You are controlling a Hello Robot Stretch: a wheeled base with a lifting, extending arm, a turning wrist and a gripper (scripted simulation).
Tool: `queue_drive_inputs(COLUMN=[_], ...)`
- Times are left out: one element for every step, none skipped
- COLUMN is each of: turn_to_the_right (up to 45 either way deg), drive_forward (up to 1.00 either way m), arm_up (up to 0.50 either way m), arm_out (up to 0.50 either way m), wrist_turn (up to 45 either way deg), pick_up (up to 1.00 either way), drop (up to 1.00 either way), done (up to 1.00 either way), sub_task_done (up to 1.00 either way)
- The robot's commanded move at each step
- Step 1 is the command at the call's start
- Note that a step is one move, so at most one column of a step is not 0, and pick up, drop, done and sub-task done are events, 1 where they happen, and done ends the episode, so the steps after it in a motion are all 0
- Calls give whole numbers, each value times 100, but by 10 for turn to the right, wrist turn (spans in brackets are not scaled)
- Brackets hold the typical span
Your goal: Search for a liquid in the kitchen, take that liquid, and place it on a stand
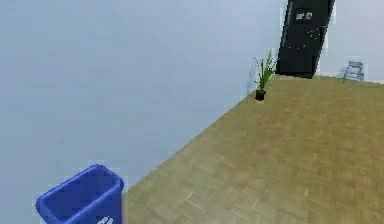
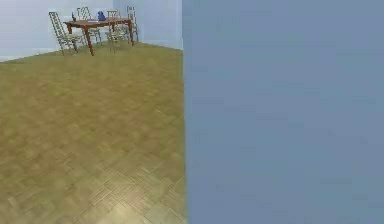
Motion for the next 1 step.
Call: queue_drive_inputs(turn_to_the_right=[-450], drive_forward=[0], arm_up=[0], arm_out=[0], wrist_turn=[0], pick_up=[0], drop=[0], done=[0], sub_task_done=[0])
